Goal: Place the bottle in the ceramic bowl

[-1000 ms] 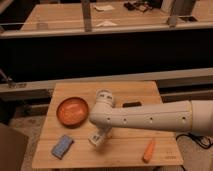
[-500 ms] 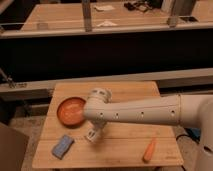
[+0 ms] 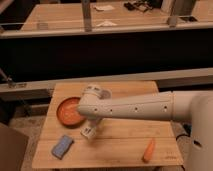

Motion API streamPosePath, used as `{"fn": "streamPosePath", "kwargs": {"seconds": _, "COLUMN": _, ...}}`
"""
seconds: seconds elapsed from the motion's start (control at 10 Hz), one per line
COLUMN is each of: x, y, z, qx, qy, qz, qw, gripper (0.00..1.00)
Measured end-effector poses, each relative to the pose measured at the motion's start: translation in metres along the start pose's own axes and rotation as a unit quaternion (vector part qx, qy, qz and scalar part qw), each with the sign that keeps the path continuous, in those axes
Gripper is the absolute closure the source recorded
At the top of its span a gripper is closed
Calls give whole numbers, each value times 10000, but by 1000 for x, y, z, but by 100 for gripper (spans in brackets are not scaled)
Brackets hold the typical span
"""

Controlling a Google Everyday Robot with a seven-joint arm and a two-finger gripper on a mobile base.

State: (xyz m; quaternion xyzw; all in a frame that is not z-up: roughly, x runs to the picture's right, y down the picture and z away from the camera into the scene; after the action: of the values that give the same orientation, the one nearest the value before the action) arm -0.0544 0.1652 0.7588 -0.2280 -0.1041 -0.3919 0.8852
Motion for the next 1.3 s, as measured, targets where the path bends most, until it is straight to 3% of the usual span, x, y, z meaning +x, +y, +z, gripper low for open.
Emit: {"fn": "streamPosePath", "kwargs": {"seconds": 1.3, "x": 13, "y": -52, "z": -8, "qx": 112, "qy": 16, "qz": -127, "qw": 9999, "gripper": 98}}
